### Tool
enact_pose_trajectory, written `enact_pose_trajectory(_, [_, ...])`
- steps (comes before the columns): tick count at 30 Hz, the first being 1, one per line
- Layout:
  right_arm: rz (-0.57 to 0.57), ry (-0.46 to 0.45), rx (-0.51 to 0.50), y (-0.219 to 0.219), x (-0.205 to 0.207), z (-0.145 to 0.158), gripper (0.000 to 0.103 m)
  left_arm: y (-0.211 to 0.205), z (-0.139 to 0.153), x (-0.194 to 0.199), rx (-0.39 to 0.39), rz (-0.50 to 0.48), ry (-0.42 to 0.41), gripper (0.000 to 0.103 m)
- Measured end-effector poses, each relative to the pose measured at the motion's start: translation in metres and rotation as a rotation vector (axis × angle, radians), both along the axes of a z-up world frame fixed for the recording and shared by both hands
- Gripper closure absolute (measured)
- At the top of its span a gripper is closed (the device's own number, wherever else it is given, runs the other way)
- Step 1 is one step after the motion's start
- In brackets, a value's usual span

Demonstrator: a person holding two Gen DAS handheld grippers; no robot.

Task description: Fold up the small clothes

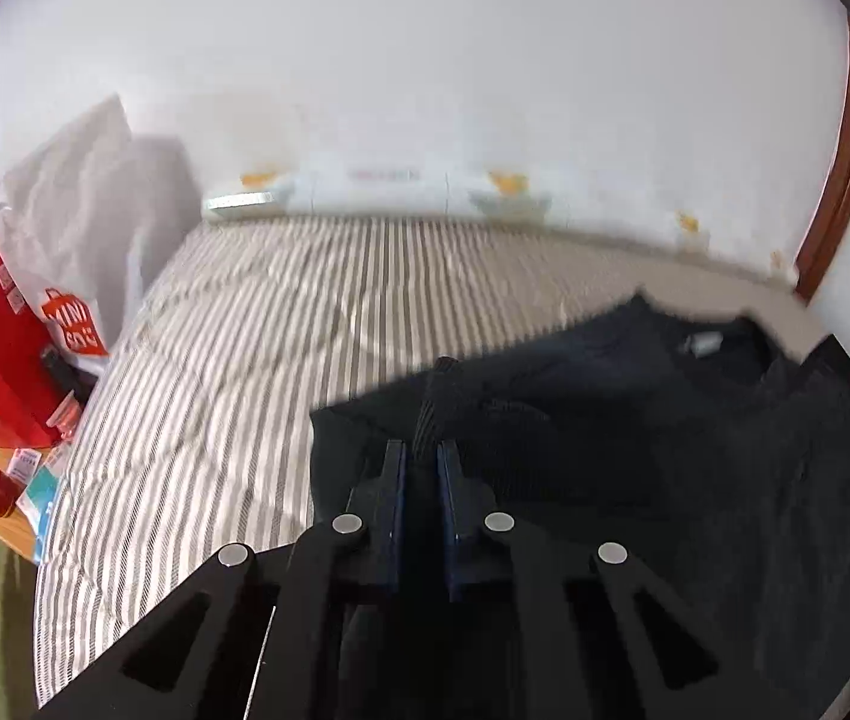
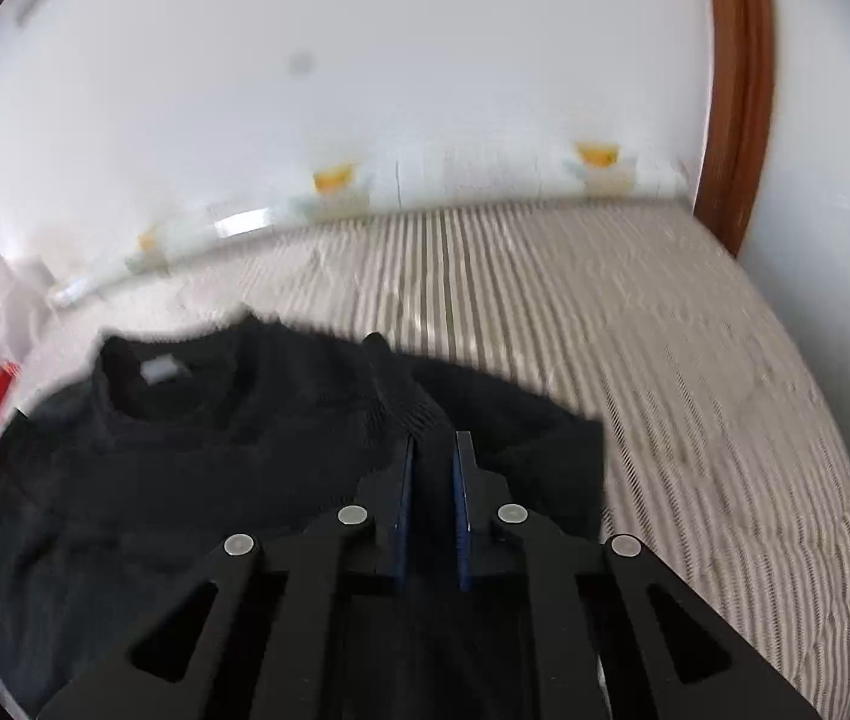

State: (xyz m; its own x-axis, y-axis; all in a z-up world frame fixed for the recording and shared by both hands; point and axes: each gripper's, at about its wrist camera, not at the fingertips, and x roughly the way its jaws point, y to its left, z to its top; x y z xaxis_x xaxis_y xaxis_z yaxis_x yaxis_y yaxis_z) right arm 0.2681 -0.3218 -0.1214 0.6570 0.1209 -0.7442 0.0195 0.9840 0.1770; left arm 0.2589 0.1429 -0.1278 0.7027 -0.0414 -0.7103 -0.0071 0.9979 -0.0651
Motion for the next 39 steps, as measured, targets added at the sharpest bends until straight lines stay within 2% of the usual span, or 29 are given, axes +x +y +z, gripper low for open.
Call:
enact_pose_trajectory(1, [-0.008, -0.045, 0.032, -0.008, -0.005, 0.011, 0.092, 0.0, 0.003, 0.001, -0.011, 0.003, -0.013, 0.093])
enact_pose_trajectory(4, [-0.021, -0.081, 0.061, -0.02, -0.008, 0.02, 0.092, -0.003, 0.004, 0.013, -0.015, 0.007, -0.015, 0.093])
enact_pose_trajectory(8, [-0.048, 0.04, -0.004, -0.02, 0.009, -0.011, 0.092, -0.006, -0.011, 0.029, -0.021, 0.008, 0.049, 0.093])
enact_pose_trajectory(10, [-0.058, 0.096, 0.019, -0.025, 0.015, -0.031, 0.09, -0.009, -0.018, 0.031, -0.014, 0.01, 0.072, 0.093])
enact_pose_trajectory(12, [-0.056, 0.092, 0.065, -0.031, 0.014, -0.03, 0.088, -0.007, -0.023, 0.032, -0.025, 0.011, 0.094, 0.09])
enact_pose_trajectory(15, [-0.06, 0.111, 0.071, -0.035, 0.01, -0.026, 0.076, -0.004, -0.023, 0.031, -0.042, 0.011, 0.112, 0.087])
enact_pose_trajectory(17, [-0.071, 0.107, 0.056, -0.037, 0.003, -0.02, 0.055, -0.004, -0.021, 0.029, -0.046, 0.007, 0.124, 0.079])
enact_pose_trajectory(18, [-0.089, 0.105, 0.038, -0.038, -0.002, -0.018, 0.05, -0.005, -0.021, 0.027, -0.048, -0.001, 0.129, 0.075])
enact_pose_trajectory(20, [-0.115, 0.109, 0.011, -0.044, -0.011, -0.014, 0.048, -0.007, -0.02, 0.021, -0.05, -0.014, 0.135, 0.074])
enact_pose_trajectory(23, [-0.114, 0.143, 0.064, -0.055, -0.02, -0.019, 0.046, -0.01, -0.016, 0.008, -0.05, -0.032, 0.132, 0.072])
enact_pose_trajectory(27, [-0.071, 0.205, 0.15, -0.056, -0.017, -0.035, 0.046, -0.01, -0.012, -0.014, -0.064, -0.028, 0.121, 0.056])
enact_pose_trajectory(28, [-0.073, 0.208, 0.146, -0.055, -0.015, -0.038, 0.046, -0.011, -0.012, -0.018, -0.057, -0.03, 0.117, 0.056])
enact_pose_trajectory(29, [-0.073, 0.201, 0.137, -0.052, -0.014, -0.037, 0.05, -0.012, -0.013, -0.023, -0.046, -0.03, 0.113, 0.056])
enact_pose_trajectory(30, [-0.063, 0.199, 0.138, -0.05, -0.011, -0.037, 0.062, -0.014, -0.014, -0.027, -0.034, -0.026, 0.111, 0.056])
enact_pose_trajectory(31, [-0.033, 0.194, 0.16, -0.047, -0.009, -0.037, 0.082, -0.015, -0.015, -0.029, -0.028, -0.02, 0.111, 0.056])
enact_pose_trajectory(32, [-0.023, 0.19, 0.16, -0.045, -0.008, -0.036, 0.085, -0.016, -0.016, -0.031, -0.024, -0.014, 0.111, 0.056])
enact_pose_trajectory(35, [-0.002, 0.161, 0.121, -0.044, -0.01, -0.029, 0.088, -0.021, -0.012, -0.033, -0.014, -0.005, 0.1, 0.056])
enact_pose_trajectory(39, [-0.035, 0.106, 0.137, -0.066, -0.015, -0.012, 0.089, -0.026, -0.008, -0.036, -0.039, -0.015, 0.097, 0.056])
